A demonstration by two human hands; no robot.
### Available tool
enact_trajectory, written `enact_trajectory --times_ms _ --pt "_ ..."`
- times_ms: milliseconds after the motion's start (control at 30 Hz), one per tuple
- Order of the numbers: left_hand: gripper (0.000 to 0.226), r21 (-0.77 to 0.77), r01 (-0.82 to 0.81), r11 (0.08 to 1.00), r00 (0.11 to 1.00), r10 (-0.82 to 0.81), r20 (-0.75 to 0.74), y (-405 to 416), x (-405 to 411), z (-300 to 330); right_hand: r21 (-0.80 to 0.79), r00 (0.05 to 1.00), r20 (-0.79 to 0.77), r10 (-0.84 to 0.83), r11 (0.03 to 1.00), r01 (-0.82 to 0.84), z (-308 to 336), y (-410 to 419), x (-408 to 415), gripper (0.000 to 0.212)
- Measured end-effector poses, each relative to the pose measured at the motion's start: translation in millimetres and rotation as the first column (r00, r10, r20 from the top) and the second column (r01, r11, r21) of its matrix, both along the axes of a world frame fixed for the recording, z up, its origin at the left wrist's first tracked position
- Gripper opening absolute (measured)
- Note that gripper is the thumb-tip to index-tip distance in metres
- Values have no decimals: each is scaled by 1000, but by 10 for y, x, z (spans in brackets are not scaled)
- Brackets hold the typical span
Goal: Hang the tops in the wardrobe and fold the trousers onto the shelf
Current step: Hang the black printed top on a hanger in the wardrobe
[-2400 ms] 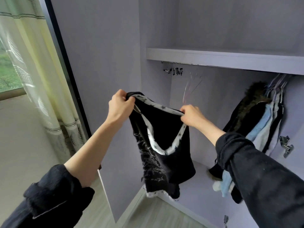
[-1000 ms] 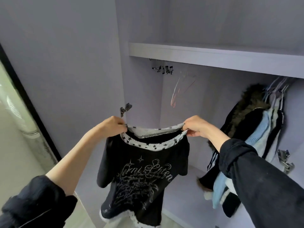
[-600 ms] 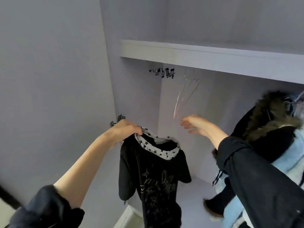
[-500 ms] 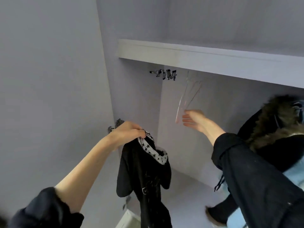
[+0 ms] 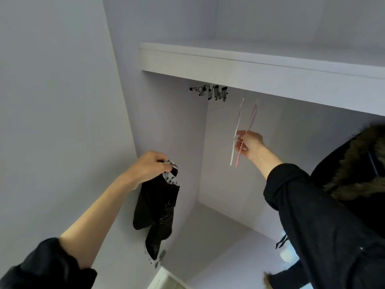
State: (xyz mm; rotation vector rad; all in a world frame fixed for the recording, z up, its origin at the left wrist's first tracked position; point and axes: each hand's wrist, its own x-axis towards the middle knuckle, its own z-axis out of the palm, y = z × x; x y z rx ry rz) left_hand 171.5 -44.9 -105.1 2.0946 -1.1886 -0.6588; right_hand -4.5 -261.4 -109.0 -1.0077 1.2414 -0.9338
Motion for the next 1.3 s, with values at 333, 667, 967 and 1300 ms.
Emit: enact_trajectory --times_ms 333,667,967,1300 --pt "28 7 -14 1000 999 14 47 51 -366 -87 -436 938 -252 -240 893 111 -66 58 -563 20" --pt "5 43 -104 994 983 96 156 219 -905 -231 -278 835 -528 -153 961 1 -491 574 -1270 49" --pt "16 75 -58 995 983 44 179 338 -1273 -319 -181 999 -34 26 983 -32 -1082 1382 -1831 19" --pt "30 104 -29 994 928 -12 372 492 -1166 -486 176 968 177 -175 974 144 -1354 1498 -1957 36"
